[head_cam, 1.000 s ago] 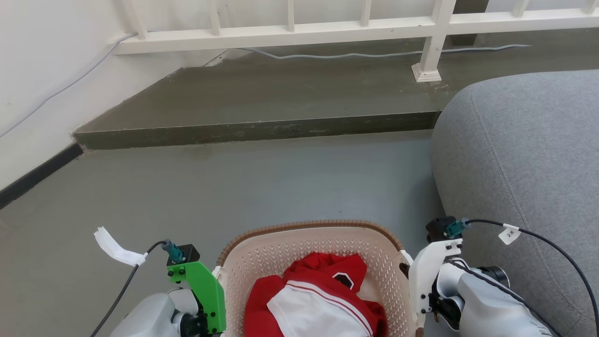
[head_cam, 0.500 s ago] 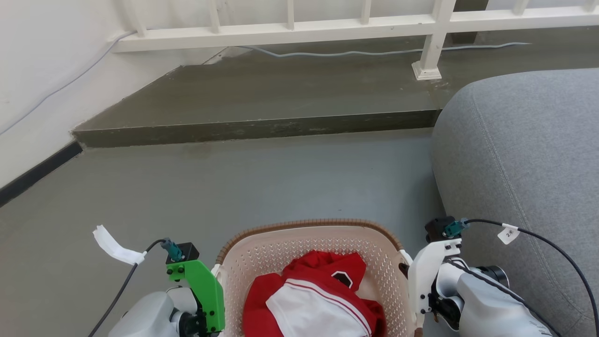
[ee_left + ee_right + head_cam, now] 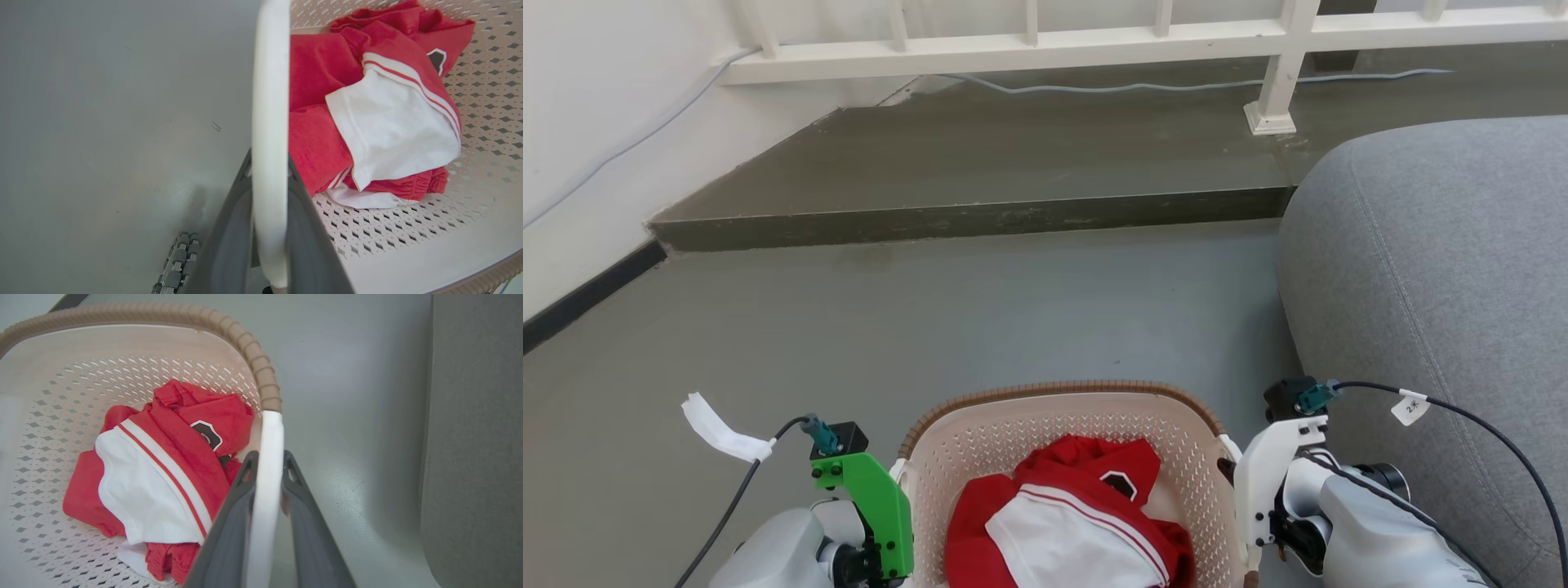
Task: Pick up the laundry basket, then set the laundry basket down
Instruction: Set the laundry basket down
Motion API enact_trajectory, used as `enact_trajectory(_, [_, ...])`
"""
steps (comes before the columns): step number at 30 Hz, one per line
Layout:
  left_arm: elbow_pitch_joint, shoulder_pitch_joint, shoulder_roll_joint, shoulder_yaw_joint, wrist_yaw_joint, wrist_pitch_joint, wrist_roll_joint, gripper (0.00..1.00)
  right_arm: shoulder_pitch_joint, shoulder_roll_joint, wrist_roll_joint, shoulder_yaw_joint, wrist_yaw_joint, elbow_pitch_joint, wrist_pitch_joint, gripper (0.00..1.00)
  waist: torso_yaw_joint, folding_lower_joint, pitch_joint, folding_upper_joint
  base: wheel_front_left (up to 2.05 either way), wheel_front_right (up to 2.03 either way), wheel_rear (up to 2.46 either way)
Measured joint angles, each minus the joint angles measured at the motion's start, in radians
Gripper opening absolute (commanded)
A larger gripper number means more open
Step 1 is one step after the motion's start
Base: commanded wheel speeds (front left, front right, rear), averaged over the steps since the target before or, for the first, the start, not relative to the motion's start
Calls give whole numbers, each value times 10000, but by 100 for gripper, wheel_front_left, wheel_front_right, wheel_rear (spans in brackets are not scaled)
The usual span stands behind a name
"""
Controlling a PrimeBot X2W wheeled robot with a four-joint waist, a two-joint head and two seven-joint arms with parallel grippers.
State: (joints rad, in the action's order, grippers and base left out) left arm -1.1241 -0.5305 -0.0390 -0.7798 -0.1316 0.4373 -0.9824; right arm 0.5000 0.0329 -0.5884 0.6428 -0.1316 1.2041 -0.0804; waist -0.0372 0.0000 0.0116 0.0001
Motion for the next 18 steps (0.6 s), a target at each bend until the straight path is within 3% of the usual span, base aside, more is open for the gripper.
enact_trajectory(18, [82,-255,-50,-56,0,-821,33,0,571,25,-27,127,104,-104,495,0,29,0,1482,0,0,0,0])
